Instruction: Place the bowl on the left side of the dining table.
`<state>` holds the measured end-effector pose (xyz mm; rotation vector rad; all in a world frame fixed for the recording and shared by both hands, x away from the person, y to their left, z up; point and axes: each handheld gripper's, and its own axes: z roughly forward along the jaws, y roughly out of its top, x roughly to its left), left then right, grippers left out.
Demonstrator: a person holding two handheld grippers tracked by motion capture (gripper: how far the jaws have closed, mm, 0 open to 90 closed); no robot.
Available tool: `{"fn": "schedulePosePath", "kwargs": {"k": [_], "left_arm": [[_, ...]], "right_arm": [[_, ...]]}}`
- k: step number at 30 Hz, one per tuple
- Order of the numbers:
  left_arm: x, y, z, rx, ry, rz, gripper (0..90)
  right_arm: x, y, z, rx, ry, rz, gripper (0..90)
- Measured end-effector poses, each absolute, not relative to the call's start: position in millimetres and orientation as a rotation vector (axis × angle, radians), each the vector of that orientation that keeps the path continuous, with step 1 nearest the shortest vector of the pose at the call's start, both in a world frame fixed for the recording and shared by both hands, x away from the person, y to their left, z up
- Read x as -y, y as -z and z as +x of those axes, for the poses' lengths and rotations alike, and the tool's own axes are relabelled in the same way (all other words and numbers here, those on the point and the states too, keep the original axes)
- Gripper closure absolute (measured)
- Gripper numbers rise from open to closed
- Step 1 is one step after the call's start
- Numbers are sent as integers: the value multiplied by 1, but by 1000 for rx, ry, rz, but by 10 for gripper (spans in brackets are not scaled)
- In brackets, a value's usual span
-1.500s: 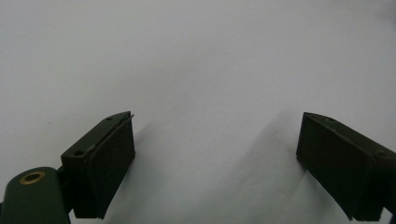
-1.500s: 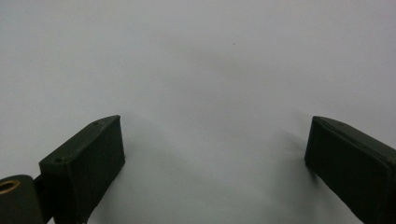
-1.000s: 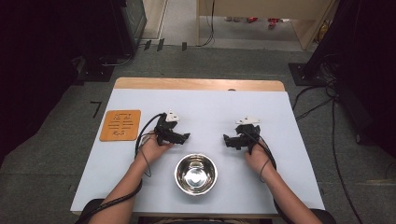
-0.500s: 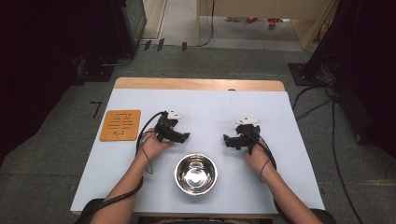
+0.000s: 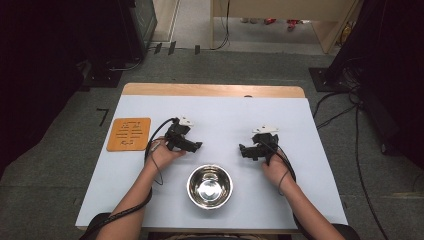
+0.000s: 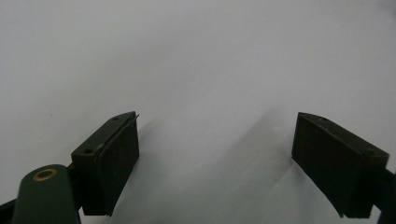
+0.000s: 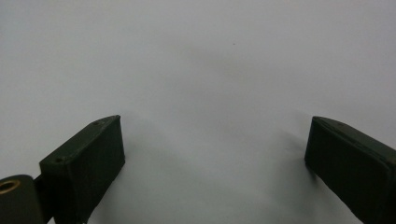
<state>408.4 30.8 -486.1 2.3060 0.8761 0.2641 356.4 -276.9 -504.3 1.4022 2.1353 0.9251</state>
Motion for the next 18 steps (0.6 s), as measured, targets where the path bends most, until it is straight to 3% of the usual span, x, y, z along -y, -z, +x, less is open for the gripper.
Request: {"fn": "schedulePosePath", "kwargs": {"k": [18], "left_arm": [[-34,475,405,-897,-164,2335,160]], "right_arm": [[277,504,356,-2134,-927,1404,45]]}}
